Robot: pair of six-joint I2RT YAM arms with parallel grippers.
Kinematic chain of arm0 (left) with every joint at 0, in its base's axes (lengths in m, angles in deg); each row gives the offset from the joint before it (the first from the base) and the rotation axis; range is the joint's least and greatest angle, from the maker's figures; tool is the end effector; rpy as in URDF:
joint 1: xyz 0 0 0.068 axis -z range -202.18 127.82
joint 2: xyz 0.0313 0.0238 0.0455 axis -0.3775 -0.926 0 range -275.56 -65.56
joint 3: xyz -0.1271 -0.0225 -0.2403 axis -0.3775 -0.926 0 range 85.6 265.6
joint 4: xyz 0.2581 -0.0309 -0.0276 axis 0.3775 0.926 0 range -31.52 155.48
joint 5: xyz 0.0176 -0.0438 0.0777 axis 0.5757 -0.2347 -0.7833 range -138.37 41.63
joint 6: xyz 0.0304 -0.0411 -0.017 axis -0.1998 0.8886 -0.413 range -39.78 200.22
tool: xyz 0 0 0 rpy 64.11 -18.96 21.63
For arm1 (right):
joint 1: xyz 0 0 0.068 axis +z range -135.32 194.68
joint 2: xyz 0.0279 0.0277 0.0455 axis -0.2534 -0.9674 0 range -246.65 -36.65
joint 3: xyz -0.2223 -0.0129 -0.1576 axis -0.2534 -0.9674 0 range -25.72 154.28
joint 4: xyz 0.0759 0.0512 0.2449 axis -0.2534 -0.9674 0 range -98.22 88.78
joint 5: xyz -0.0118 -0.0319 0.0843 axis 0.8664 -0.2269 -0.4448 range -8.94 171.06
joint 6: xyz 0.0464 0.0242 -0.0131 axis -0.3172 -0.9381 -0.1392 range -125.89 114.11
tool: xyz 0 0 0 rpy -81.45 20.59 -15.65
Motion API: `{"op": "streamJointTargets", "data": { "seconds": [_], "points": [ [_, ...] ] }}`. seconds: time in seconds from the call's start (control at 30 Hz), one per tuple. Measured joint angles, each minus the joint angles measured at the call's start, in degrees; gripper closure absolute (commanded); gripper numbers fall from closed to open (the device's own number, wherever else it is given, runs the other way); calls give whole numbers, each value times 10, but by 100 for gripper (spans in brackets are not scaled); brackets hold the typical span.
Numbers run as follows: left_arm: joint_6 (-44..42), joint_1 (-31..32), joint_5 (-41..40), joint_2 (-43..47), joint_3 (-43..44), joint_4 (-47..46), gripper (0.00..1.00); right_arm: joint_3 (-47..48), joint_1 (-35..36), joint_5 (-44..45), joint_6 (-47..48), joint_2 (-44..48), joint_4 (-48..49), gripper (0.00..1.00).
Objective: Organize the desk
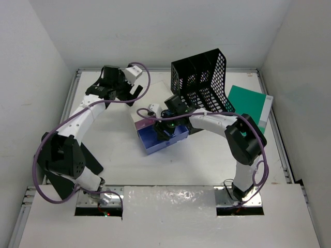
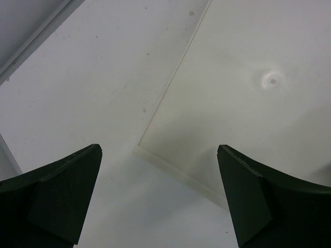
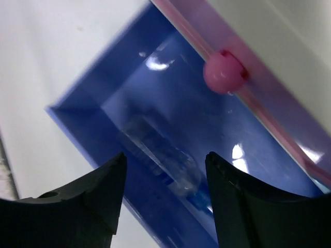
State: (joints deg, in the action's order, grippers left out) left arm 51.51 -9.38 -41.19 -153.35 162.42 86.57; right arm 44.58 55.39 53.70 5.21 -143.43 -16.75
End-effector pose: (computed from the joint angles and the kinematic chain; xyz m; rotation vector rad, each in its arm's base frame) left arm 0.3370 -0.0812 0.3206 0.8584 2.0757 0.0086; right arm 0.2878 0.2693 0.1856 -1.2822 2.1601 0.8093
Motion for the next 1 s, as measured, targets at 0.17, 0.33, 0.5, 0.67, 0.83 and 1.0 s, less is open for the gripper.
{"op": "streamJointTargets", "data": {
  "seconds": [0.17,0.33,0.5,0.67,0.83,1.0],
  "points": [
    [-2,0,8,-8,0,0,7,12,-7,41,36,-6,-40,35],
    [-6,0,10,-16,0,-1,7,27,-7,87,43,-4,-64,36],
    [-6,0,10,-36,0,-1,7,25,1,144,-4,51,-70,38],
    [-3,0,16,-52,9,-14,7,-72,26,209,-129,192,4,75],
    [-2,0,21,-61,11,-30,7,-241,29,236,-240,242,96,100],
    [-2,0,21,-63,11,-36,7,-322,26,242,-306,185,146,100]
  ]
}}
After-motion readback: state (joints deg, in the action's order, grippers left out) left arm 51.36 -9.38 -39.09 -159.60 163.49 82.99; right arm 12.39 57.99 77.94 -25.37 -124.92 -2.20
